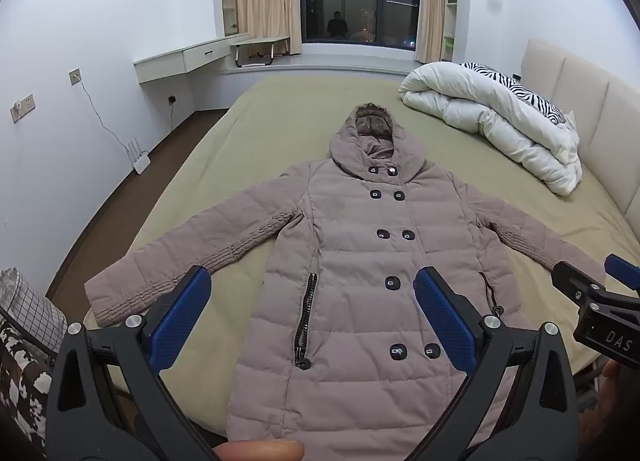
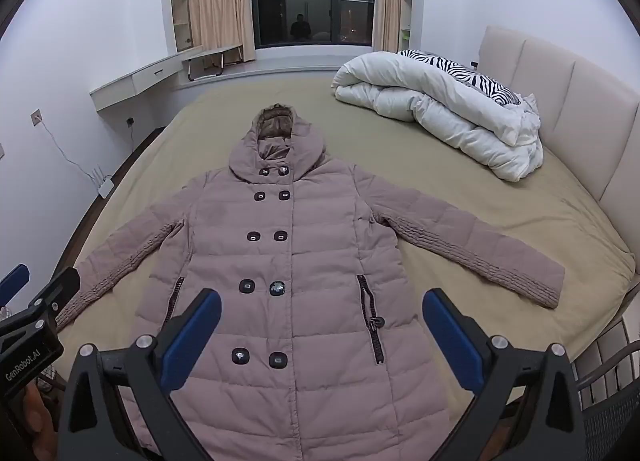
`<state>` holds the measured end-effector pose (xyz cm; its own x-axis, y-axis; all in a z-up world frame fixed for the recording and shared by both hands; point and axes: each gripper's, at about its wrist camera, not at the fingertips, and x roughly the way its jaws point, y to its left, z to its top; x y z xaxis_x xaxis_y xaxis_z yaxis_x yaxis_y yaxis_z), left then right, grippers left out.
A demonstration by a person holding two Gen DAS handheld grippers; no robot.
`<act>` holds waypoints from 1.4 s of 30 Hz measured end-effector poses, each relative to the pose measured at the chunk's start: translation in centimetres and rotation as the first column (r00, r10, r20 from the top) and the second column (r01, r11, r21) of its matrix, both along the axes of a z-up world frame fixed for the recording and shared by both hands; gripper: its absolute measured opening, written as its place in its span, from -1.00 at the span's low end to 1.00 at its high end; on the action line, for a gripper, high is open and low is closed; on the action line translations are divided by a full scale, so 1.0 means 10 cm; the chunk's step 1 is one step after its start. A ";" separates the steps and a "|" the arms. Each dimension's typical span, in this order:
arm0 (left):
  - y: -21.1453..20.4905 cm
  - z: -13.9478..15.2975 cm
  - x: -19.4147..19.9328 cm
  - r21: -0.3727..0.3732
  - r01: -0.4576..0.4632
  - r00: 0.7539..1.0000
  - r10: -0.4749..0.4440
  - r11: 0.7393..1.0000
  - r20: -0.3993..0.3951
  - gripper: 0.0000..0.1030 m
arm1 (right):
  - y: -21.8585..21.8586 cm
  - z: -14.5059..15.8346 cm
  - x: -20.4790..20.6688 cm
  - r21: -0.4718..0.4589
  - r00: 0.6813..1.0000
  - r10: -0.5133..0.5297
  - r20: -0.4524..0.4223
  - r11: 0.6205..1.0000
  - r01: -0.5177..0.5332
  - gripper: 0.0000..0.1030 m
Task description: Fold large clothes
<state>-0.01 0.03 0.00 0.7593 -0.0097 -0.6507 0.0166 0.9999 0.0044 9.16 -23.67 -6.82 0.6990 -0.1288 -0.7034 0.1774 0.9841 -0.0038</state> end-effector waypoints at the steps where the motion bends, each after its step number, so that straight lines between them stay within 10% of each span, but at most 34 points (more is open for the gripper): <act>1: 0.00 0.00 0.00 0.002 0.000 1.000 0.000 1.000 0.001 1.00 | 0.00 0.00 0.00 0.000 1.000 0.000 0.002 1.000 0.000 1.00; 42: 0.04 -0.17 -0.02 0.014 -0.002 1.000 0.003 1.000 -0.010 1.00 | 0.03 -0.04 -0.02 -0.003 1.000 0.000 0.000 1.000 0.000 1.00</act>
